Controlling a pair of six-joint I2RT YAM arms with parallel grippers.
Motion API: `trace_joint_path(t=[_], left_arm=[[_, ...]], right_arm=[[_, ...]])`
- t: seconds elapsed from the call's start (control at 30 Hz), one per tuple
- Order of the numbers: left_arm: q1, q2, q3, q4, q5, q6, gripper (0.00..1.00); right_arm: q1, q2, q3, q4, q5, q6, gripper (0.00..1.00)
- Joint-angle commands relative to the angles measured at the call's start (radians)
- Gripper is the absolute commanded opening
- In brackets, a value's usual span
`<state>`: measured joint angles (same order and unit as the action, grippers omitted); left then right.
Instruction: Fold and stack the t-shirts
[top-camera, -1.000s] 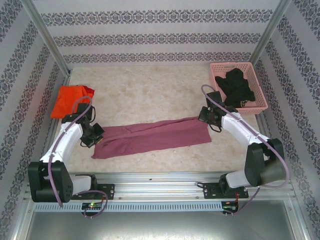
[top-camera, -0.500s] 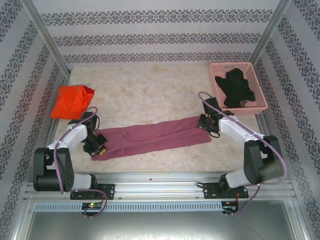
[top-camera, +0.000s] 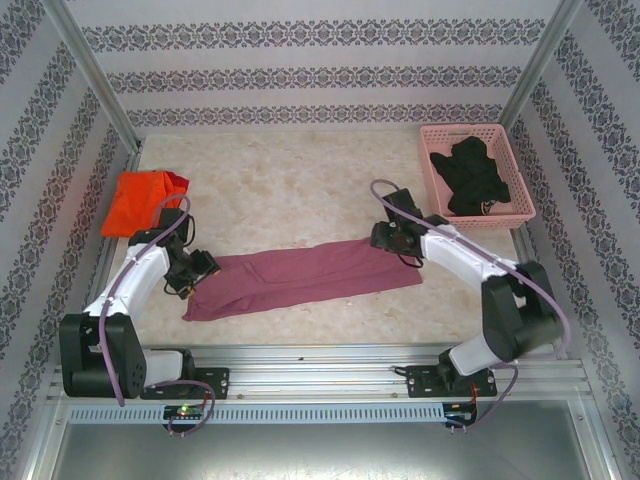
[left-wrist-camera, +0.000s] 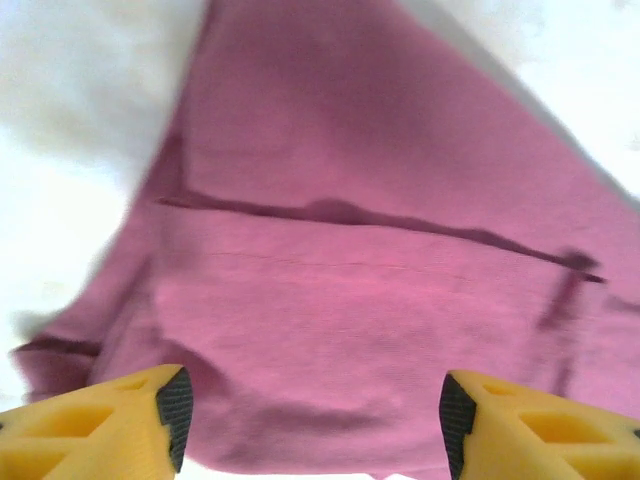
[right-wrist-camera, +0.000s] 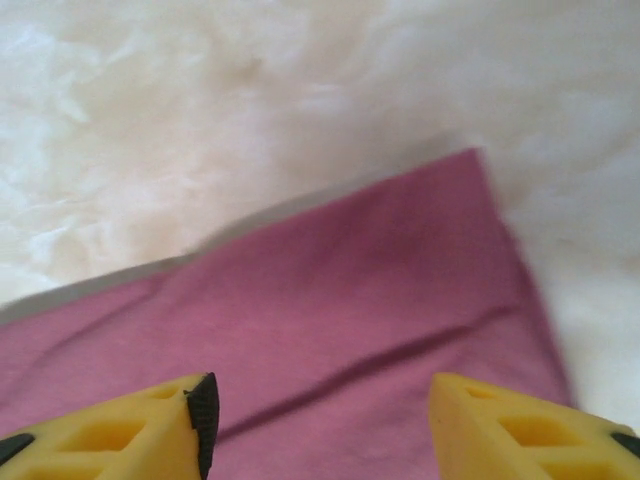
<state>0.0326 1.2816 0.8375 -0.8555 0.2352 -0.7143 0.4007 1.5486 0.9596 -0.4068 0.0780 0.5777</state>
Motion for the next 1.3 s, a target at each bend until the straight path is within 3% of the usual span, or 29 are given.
trace_joint_path(t=[0.0,0.27,0.43,0.73,0.97,1.07,1.27], left_arm=[[-0.034,0.042,-0.012,0.112,0.105,-0.048,0.68],[-0.057,0.189,-0.107,0.3,0.131,-0.098,0.63],[-0.057,0.37,0.012,0.375,0.102,-0.067,0.61],[-0.057,0.805,0.545,0.312,-0.081,0.061,0.61],[-0.06,1.043,0.91,0.257,-0.105,0.142,0.65],[-0.063,1.152,1.094,0.18,-0.083,0.162,0.71],[-0.09,1.298,1.409,0.054,-0.064,0.218,0.93]], right_arm=[[0.039,0.111,0.055,0.045,-0.047,0.02,0.54],[0.019,0.218,0.028,0.067,-0.082,0.067,0.47],[-0.005,0.199,-0.055,0.099,-0.111,0.1,0.46],[0.015,0.112,-0.176,0.078,-0.088,0.102,0.46],[0.107,0.046,-0.218,0.048,-0.102,0.135,0.47],[0.174,0.059,-0.215,0.08,-0.137,0.167,0.47],[0.281,0.059,-0.13,0.082,-0.109,0.151,0.47]])
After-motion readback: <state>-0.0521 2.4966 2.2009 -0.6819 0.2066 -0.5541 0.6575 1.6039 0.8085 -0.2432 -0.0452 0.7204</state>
